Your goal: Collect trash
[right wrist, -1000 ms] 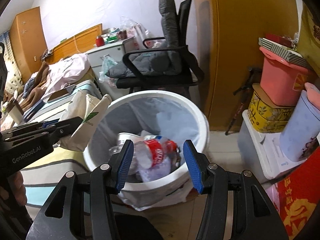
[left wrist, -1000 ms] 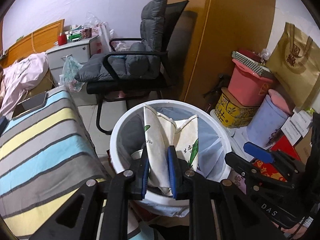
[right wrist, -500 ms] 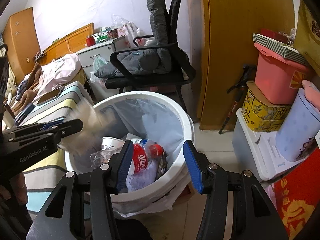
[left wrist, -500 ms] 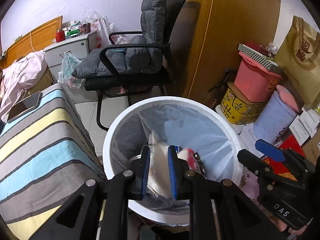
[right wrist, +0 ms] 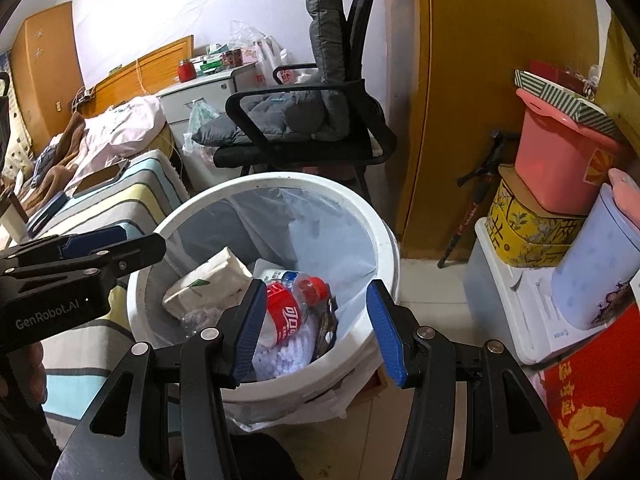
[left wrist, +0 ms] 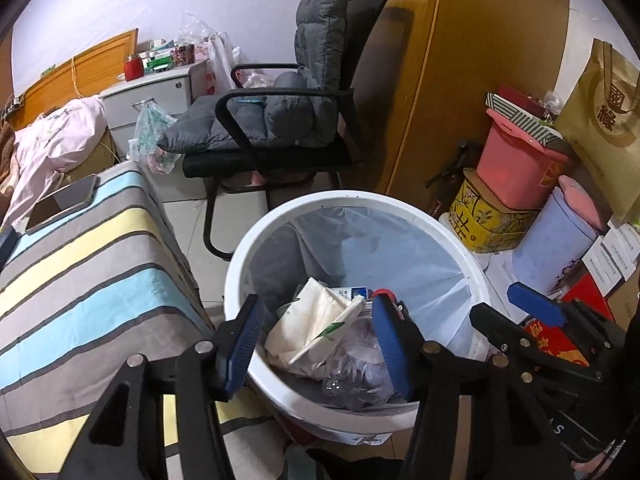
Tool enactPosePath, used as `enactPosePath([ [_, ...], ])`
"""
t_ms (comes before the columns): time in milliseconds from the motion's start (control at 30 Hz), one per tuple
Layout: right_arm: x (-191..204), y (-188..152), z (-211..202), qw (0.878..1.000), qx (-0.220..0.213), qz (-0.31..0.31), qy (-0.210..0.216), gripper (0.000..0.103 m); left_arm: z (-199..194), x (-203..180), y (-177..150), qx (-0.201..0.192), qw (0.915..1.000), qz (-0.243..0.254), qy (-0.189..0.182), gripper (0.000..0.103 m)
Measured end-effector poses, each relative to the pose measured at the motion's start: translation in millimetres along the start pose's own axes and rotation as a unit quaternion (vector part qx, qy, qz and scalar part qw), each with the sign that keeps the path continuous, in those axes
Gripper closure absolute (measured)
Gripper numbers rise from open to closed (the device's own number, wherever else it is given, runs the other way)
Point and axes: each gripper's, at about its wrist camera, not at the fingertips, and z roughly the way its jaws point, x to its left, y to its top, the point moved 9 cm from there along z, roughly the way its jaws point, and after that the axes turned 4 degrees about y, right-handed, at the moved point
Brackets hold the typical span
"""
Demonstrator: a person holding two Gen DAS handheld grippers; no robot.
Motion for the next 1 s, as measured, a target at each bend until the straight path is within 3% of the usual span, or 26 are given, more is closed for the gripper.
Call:
enactPosePath([
  [567,26,-10,-23,1.0,-0.02,0.002,0.007,0.049,-46,20,-21,-0.043,0.9983,-0.003,0.039,0.039],
  [700,33,-13,-33,1.0,-0.03,0.003,0.007,0.049,-60,26,-29,-0.054,0.9959,0.002,0.072,0.039],
  [1000,47,-22,-48,0.999,-0.049,0.004,-0.002,0.048,-85,30,-45,-0.077,0.9949,-0.015,0.063,0.037],
])
